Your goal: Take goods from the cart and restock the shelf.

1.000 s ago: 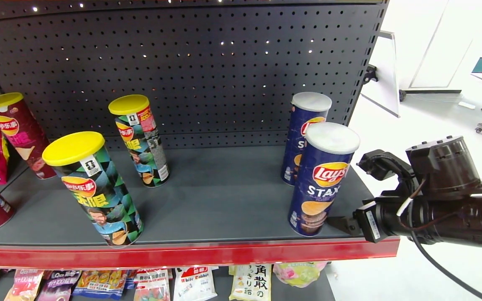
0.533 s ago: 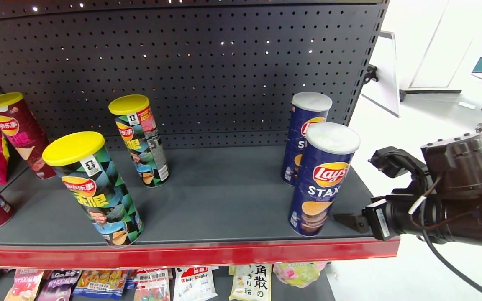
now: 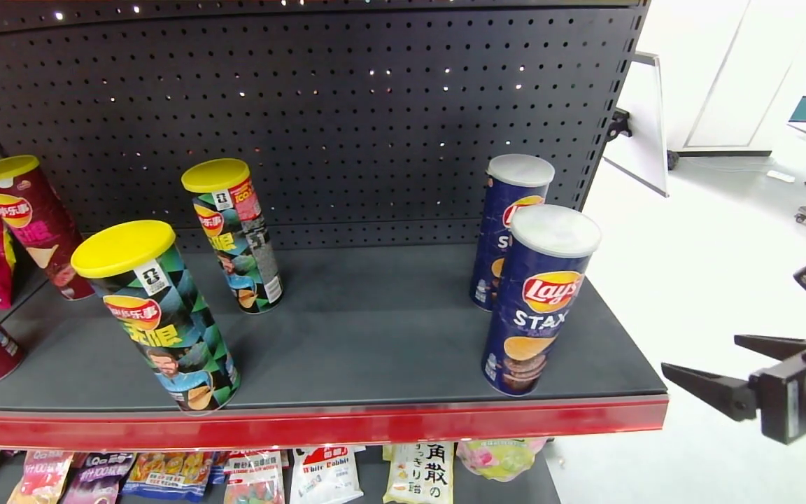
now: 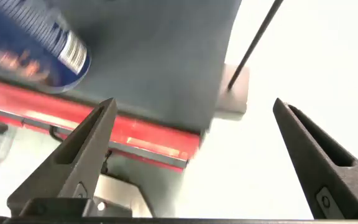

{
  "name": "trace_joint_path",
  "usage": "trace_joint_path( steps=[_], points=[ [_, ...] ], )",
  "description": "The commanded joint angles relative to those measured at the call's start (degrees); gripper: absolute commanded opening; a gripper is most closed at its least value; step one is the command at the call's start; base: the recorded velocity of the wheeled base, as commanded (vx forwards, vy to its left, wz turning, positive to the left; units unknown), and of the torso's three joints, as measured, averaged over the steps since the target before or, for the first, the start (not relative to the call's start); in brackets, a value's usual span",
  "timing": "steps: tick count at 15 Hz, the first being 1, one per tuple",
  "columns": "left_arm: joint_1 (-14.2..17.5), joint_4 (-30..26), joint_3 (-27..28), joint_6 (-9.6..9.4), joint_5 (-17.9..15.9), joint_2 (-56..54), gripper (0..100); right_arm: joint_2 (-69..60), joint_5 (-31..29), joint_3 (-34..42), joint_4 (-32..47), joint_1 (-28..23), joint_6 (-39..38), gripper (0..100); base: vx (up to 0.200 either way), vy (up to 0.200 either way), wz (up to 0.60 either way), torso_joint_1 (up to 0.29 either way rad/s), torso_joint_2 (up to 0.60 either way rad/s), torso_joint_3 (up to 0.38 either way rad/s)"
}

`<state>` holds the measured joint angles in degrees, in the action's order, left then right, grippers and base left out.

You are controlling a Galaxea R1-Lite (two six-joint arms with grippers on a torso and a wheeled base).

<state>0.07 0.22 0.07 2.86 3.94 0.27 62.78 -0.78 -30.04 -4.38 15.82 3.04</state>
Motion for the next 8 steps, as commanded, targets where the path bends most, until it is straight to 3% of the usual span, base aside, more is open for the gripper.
trace_joint_path(
  steps=[1, 4, 8],
  points=[
    [0.01, 0.04, 0.01, 0.04, 0.02, 0.0, 100, -10.22, 0.34, 5.43, -0.19, -0.79, 1.18, 100, 0.0, 0.0, 0.0, 0.0, 0.0, 0.0],
    [0.01, 0.04, 0.01, 0.04, 0.02, 0.08, 100, -12.07, 0.69, 6.13, 0.51, -2.11, 0.74, 100, 0.0, 0.0, 0.0, 0.0, 0.0, 0.0],
    [0.01, 0.04, 0.01, 0.04, 0.02, 0.08, 100, -5.21, 1.57, -2.31, 0.77, -2.2, 0.66, 100, 0.0, 0.0, 0.0, 0.0, 0.0, 0.0]
  ],
)
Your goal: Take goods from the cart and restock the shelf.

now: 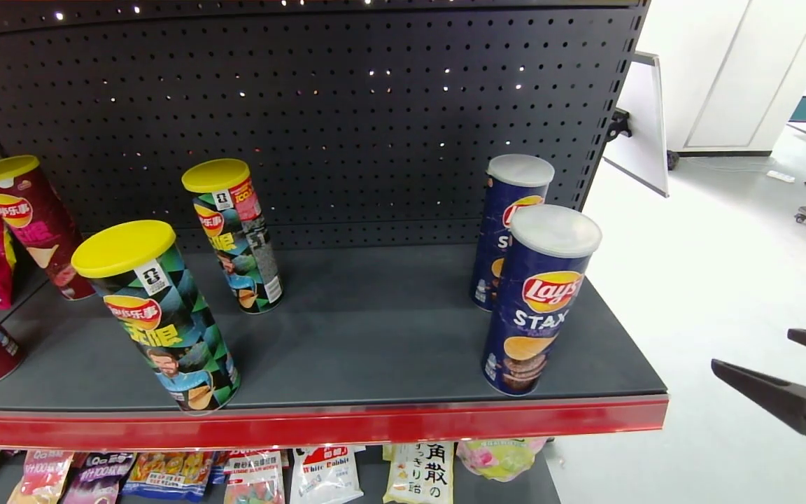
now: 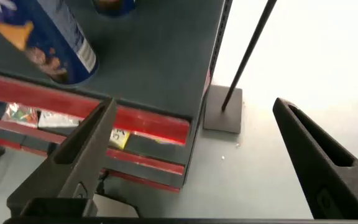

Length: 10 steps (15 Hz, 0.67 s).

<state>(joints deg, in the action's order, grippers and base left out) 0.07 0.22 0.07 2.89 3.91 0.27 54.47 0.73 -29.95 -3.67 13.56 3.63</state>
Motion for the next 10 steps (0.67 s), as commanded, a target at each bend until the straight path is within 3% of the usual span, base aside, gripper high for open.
trace_joint_path(
  steps=[1, 10],
  points=[
    [0.01, 0.04, 0.01, 0.01, 0.04, 0.0, 100, 4.42, 0.15, -3.01, 0.07, 0.59, 0.23, 100, 0.0, 0.0, 0.0, 0.0, 0.0, 0.0],
    [0.01, 0.04, 0.01, 0.01, 0.04, 0.08, 100, 27.62, -1.43, -10.65, -1.69, 5.16, -0.82, 100, 0.0, 0.0, 0.0, 0.0, 0.0, 0.0]
  ],
)
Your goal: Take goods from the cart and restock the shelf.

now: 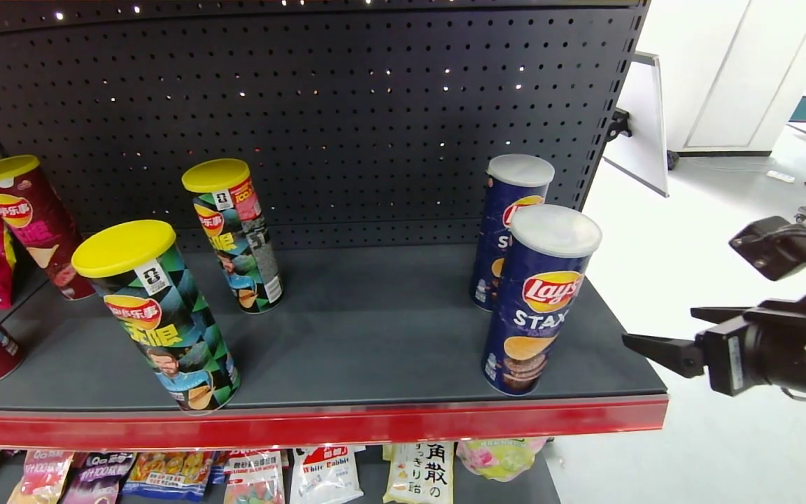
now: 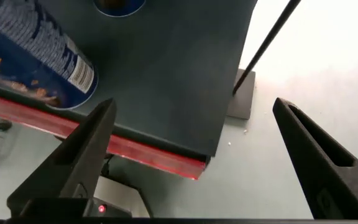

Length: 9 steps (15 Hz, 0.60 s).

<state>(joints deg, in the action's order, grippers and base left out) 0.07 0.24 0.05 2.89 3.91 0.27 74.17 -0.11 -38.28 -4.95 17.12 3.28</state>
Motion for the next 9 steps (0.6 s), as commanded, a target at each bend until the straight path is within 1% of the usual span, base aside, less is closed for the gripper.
trace_joint_path(
  steps=[1, 5, 9],
  points=[
    [0.01, 0.02, 0.04, 0.01, 0.04, 0.08, 100, 8.71, -1.3, -2.15, -0.5, 2.04, -0.47, 100, 0.0, 0.0, 0.0, 0.0, 0.0, 0.0],
    [0.01, 0.02, 0.04, 0.01, 0.04, 0.08, 100, 14.07, -2.35, -1.98, -4.45, 2.13, -0.29, 100, 0.0, 0.0, 0.0, 0.0, 0.0, 0.0],
    [0.01, 0.02, 0.04, 0.01, 0.04, 0.0, 100, 16.54, -2.61, -3.12, -4.63, 2.04, -0.29, 100, 0.0, 0.0, 0.0, 0.0, 0.0, 0.0]
  ],
)
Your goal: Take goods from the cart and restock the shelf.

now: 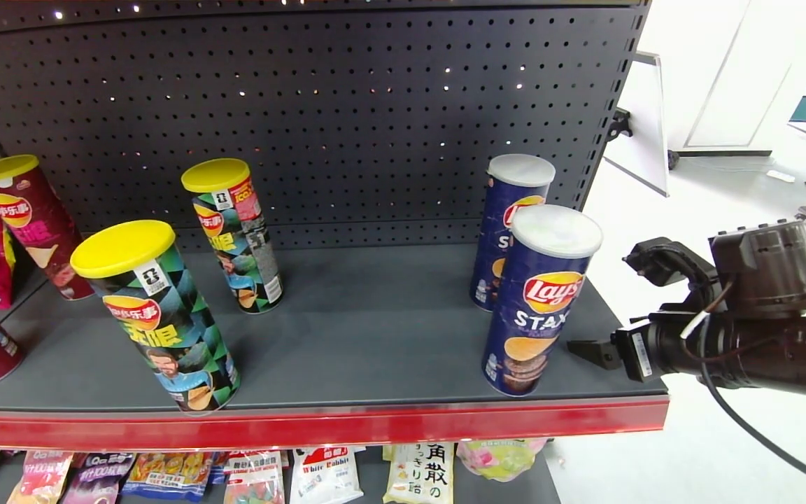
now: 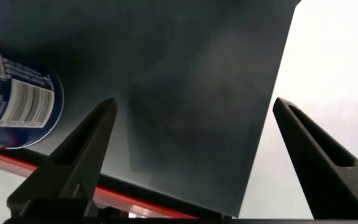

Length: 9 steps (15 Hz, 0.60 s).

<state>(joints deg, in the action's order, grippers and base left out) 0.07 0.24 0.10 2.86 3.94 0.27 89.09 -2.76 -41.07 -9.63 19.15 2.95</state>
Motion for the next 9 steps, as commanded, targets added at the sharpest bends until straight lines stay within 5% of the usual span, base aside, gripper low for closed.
trace_joint_path(
  steps=[1, 9],
  points=[
    [0.01, 0.02, -0.01, 0.04, 0.02, 0.0, 100, 2.05, 0.03, -0.77, 0.05, 0.1, 0.04, 100, 0.0, 0.0, 0.0, 0.0, 0.0, 0.0],
    [0.01, 0.02, -0.1, 0.04, 0.02, 0.0, 100, 1.97, -0.06, -0.85, 0.05, 2.47, 0.3, 100, 0.0, 0.0, 0.0, 0.0, 0.0, 0.0]
  ],
)
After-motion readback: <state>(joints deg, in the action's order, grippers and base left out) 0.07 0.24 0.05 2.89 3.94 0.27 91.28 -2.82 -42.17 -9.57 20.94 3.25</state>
